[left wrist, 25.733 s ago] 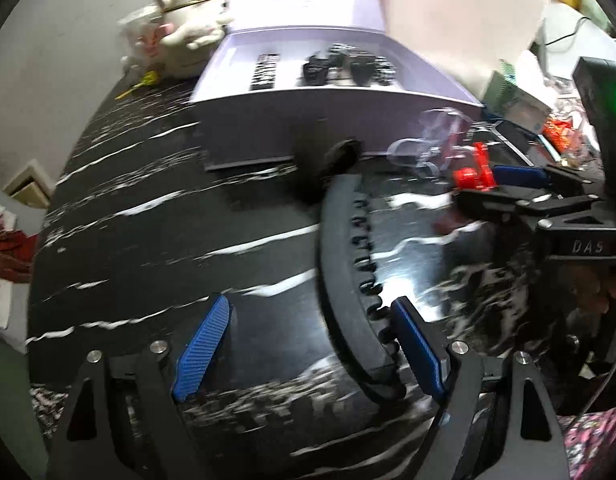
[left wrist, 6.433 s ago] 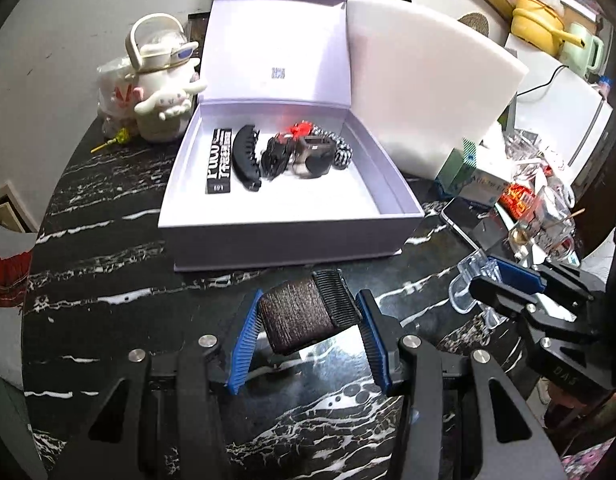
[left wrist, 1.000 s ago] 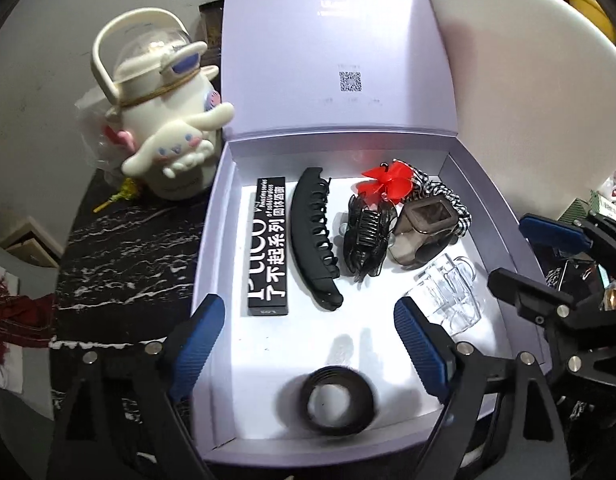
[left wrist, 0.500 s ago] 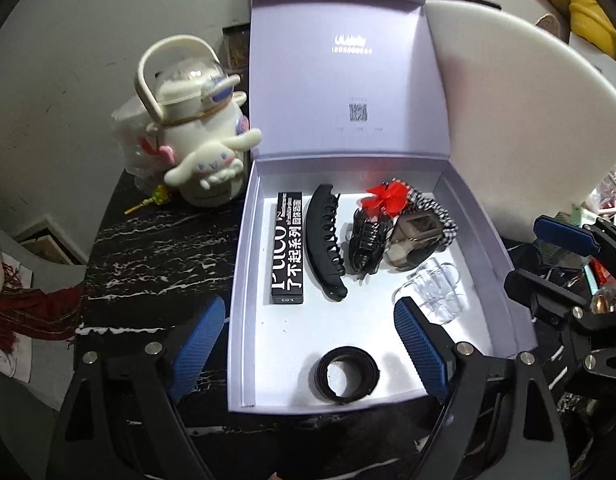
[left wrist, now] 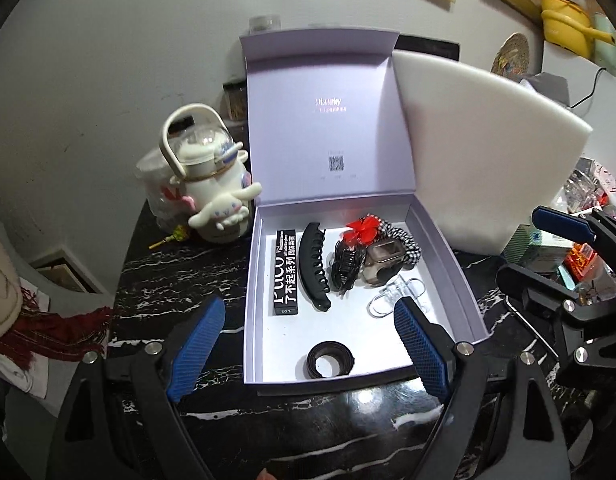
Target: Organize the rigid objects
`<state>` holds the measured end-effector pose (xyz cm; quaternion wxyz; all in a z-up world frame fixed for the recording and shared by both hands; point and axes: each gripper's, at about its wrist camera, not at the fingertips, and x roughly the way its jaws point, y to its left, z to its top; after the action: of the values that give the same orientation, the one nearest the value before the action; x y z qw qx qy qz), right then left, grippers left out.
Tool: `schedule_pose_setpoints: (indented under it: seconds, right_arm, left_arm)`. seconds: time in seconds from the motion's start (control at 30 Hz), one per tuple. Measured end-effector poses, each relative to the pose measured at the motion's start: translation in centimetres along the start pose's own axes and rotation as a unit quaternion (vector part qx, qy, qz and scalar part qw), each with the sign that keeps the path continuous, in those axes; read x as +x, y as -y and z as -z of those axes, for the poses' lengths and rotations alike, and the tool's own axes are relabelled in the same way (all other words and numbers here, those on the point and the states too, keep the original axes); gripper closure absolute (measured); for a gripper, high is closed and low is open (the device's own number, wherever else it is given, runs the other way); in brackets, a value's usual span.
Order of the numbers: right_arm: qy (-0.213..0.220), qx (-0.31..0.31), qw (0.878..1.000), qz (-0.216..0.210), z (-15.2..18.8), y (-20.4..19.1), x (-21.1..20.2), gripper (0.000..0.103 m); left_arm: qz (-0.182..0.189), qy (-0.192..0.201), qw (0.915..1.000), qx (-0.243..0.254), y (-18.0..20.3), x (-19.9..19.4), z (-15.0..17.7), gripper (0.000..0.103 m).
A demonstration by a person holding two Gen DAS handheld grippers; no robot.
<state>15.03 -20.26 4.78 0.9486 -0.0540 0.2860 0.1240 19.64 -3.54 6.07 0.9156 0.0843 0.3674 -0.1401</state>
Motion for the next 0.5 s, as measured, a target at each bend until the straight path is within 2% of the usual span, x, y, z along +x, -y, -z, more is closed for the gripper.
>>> schedule_pose_setpoints:
  seconds: [0.1, 0.17, 0.4, 0.5]
  right_arm:
    - [0.002, -0.001, 1.0, 0.013, 0.1, -0.3, -1.0, 0.019]
    - [0.007, -0.003, 1.0, 0.021, 0.3, -0.7, -1.9, 0.017]
    - [0.024, -0.01, 0.999, 0.045, 1.7, -2.0, -5.3, 0.007]
    - [0.023, -0.008, 0.999, 0.047, 2.5, -2.3, -6.3, 0.007]
  left_arm:
    - [-0.003, 0.004, 1.0, 0.003, 0.3, -1.3, 0.3, 0.014]
    - [-0.004, 0.006, 1.0, 0.006, 0.6, -2.1, 0.6, 0.0]
    - [-0.006, 0.021, 0.9997, -0.007, 0.6, -4.4, 2.2, 0.0]
    - [-0.01, 0.023, 0.9996, -0.009, 0.8, -5.3, 3.3, 0.0]
